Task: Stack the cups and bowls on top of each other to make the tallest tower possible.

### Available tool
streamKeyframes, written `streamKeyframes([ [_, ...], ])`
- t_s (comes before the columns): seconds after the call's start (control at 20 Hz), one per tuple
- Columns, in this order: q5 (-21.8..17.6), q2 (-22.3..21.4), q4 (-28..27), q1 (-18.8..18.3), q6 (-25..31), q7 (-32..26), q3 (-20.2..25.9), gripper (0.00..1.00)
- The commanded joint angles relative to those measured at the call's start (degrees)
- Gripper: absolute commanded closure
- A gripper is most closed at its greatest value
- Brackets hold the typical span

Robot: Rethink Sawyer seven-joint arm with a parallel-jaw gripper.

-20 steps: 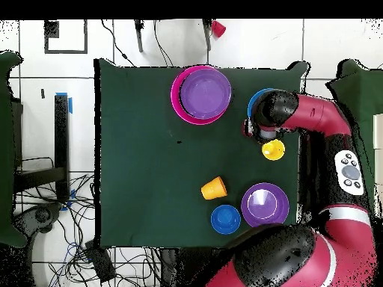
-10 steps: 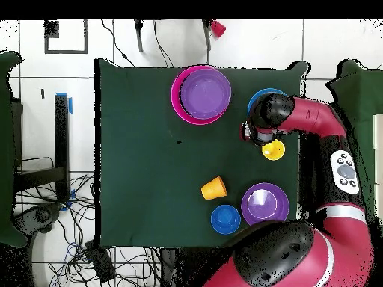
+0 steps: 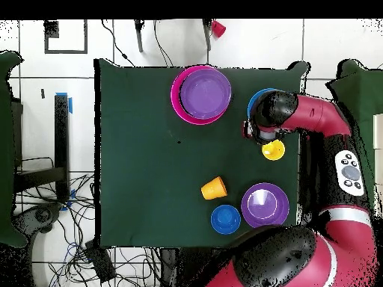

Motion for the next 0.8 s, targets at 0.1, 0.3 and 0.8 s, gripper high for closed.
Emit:
streamKeyframes([
  [0.1,1.43,-9.45,9.16,0.91,7.9,-15.24,3.55,0.0],
  [0.3,1.19,-8.91,9.43,1.12,7.14,-13.49,3.43,0.0],
  [0.8,-1.27,-5.71,9.63,0.12,1.16,-11.31,2.47,0.0],
])
